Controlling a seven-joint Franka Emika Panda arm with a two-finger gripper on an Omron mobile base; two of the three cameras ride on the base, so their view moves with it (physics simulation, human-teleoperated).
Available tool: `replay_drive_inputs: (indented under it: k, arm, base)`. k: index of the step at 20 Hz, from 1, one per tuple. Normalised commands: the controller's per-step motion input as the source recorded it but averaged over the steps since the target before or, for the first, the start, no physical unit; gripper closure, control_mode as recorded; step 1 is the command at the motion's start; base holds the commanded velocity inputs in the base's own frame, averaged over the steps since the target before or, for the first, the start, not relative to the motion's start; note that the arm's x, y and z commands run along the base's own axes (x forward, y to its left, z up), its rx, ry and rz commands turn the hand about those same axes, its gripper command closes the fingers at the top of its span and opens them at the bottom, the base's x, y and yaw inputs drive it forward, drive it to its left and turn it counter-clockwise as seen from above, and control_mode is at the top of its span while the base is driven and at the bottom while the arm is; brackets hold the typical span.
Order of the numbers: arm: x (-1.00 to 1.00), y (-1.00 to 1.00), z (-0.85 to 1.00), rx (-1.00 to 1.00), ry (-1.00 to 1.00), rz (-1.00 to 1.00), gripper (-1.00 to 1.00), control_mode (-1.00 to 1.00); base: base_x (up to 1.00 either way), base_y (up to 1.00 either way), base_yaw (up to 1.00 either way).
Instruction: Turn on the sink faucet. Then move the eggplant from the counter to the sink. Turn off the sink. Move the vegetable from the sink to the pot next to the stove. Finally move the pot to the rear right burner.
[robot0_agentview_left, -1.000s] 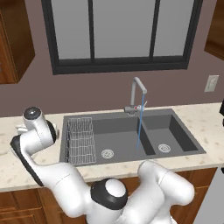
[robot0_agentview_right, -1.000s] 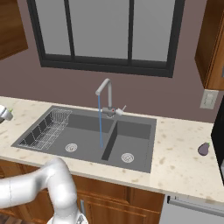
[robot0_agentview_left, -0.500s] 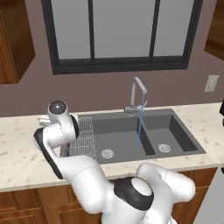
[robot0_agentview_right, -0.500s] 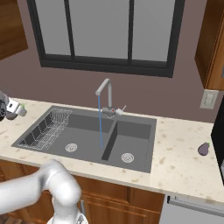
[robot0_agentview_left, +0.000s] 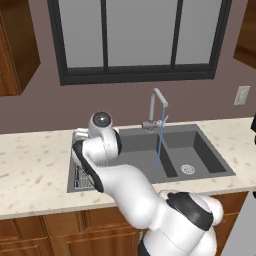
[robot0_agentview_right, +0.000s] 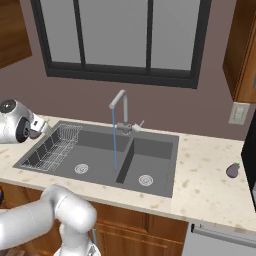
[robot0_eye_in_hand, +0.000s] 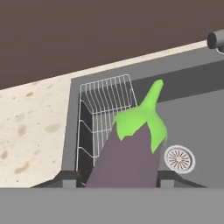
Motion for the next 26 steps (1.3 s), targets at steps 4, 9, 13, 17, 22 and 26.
replay_drive_inputs:
  k: [4, 9, 13, 17, 22, 26]
  arm:
    - [0.0, -0.97, 0.0, 0.04, 0.01, -0.02, 1.0, -1.0]
    - [0.0, -0.87, 0.0, 0.03, 0.05, -0.04, 1.0, -1.0]
    - [0.0, -0.7, 0.0, 0.02, 0.1, -0.08, 1.0, -1.0]
    - [0.02, -0.64, -0.01, 0.01, 0.1, -0.09, 1.0, -1.0]
    - [0.18, -0.43, -0.17, 0.0, 0.09, -0.04, 1.0, -1.0]
    - [0.26, -0.2, -0.29, 0.0, 0.11, 0.0, 1.0, -1.0]
  base:
    - [0.0, 0.0, 0.0]
    - [0.0, 0.0, 0.0]
    - [0.0, 0.0, 0.0]
    - [0.0, 0.0, 0.0]
    - [0.0, 0.0, 0.0]
    - [0.0, 0.0, 0.0]
